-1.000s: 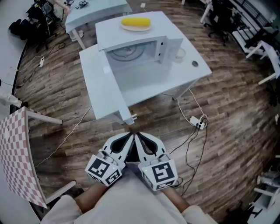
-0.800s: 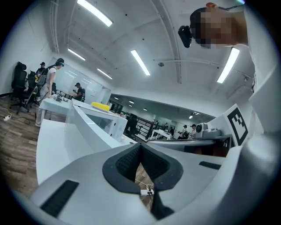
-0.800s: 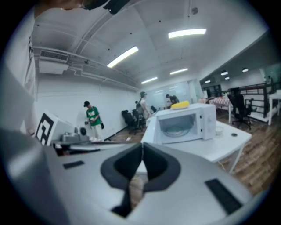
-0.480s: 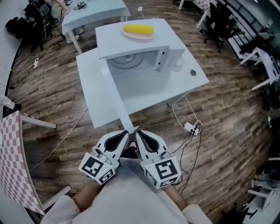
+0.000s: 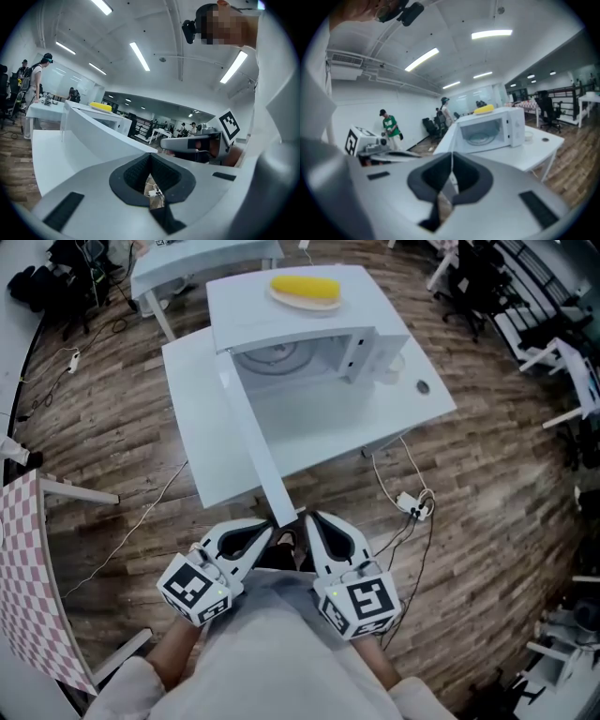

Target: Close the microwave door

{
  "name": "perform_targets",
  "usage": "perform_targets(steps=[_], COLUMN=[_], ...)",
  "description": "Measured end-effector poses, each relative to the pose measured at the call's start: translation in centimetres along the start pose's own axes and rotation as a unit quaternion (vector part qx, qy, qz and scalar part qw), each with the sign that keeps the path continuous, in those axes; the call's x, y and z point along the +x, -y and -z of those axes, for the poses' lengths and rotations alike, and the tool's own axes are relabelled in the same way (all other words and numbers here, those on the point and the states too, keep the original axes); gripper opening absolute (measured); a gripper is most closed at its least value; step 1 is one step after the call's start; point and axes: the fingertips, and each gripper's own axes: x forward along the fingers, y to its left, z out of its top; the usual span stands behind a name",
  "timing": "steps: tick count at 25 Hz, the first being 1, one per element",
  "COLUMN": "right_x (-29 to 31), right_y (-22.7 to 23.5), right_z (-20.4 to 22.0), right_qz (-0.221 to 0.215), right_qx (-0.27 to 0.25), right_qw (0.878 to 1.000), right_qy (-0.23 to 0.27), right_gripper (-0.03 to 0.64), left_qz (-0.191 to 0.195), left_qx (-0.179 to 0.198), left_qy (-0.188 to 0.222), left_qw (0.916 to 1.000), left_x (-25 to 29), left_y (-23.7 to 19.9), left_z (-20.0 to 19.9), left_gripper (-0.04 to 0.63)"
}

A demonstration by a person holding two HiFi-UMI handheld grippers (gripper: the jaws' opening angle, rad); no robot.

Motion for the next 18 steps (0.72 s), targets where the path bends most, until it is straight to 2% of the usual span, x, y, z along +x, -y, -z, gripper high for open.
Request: perform_targets(steps=[12, 18], right_x=[1.0, 1.0], right_y=[1.3, 1.3], right_z=[0.5, 1.3], right_qz=[0.001, -0.001], right_qx=[0.01, 0.013], right_qw=[1.0, 1.0], right_qy=[-0.015, -0.023], right_gripper=[0.023, 0.023], left_qz=[0.038, 0.05], left_qx=[-0.044, -0.049], left_qy=[-0.007, -0.005], left_qw=[0.9983, 0.9976], left_x=[1.2, 1.4], left_y=[-0.4, -0.1], left_z=[0.5, 0.3], left_gripper=[0.018, 0.018])
